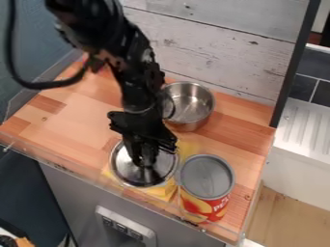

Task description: Remove the lid of the silver dish and put it on the table

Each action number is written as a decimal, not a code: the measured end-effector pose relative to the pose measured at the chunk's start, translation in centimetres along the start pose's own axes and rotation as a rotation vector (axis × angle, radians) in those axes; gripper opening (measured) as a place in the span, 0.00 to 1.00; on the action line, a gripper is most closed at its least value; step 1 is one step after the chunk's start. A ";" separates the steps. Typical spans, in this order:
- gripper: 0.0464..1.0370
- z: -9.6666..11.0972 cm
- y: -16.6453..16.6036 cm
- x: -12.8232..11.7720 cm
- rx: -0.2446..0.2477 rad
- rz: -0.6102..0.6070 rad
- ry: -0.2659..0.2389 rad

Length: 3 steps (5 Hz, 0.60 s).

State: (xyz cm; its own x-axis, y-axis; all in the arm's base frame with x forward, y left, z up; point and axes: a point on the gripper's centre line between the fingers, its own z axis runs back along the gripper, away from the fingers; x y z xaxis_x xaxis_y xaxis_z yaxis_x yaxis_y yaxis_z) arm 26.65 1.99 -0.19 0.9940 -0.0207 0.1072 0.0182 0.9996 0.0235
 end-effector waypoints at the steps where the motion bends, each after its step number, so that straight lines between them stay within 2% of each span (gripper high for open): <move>1: 0.23 0.1 -0.4 0.0 -0.011 -0.002 -0.016; 2: 0.30 0.3 -0.7 0.2 -0.023 -0.008 -0.003; 3: 0.60 1.4 -1.0 0.1 -0.027 -0.038 -0.007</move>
State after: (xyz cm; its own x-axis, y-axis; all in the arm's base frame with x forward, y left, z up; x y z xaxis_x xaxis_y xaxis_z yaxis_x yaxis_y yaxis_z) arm 26.59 0.97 1.19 0.9917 -0.0590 0.1139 0.0593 0.9982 0.0008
